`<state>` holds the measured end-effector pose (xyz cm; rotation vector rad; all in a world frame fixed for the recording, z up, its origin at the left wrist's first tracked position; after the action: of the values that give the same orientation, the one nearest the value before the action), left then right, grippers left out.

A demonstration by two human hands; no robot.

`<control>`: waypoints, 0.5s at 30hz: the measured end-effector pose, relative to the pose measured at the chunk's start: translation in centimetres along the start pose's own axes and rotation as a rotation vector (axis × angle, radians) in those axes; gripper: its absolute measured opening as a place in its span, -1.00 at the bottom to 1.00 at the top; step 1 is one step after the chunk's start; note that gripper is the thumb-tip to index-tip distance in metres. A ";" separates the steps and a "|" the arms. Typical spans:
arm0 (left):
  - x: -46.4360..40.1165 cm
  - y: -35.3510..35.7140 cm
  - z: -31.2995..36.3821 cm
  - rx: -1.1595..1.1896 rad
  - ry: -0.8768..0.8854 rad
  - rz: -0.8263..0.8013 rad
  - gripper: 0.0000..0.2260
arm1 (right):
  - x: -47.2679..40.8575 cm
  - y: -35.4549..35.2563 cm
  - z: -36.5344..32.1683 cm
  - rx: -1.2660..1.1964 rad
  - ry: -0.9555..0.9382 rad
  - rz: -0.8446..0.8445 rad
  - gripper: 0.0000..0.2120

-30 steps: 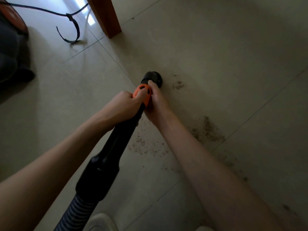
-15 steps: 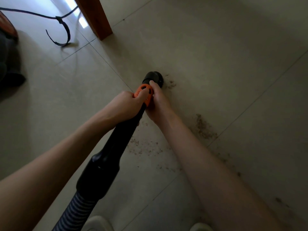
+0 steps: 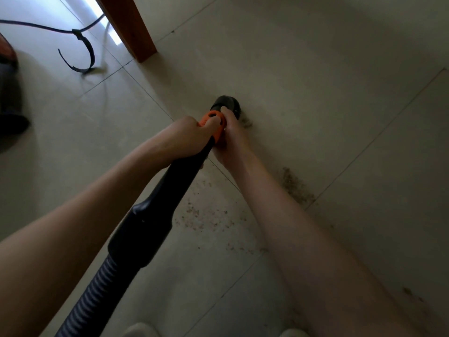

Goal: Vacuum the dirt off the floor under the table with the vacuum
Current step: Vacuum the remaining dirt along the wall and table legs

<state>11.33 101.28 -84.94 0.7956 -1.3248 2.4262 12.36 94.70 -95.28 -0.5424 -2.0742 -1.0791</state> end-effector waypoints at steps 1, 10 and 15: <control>-0.2 -0.1 0.4 -0.001 0.015 0.002 -0.51 | -0.1 0.1 -0.3 -0.015 -0.010 0.011 -0.68; 0.5 0.0 -0.6 -0.008 -0.023 -0.026 -0.51 | 1.9 -0.4 0.0 0.015 0.010 0.017 -0.61; 1.8 -0.1 -2.0 -0.046 -0.035 -0.004 -0.50 | 2.9 -0.6 2.1 0.072 0.072 0.013 -0.55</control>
<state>9.28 102.99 -84.69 0.8316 -1.3847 2.3805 9.27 96.23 -94.22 -0.4737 -2.0359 -0.9977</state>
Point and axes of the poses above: each hand's wrist, its own x-axis away from the middle knuckle, its own y-axis out of the palm, z = x × y, the point moved 9 cm from there along -x, towards the middle knuckle, and after that the axes turned 8 degrees about z, right-handed, at the moved point
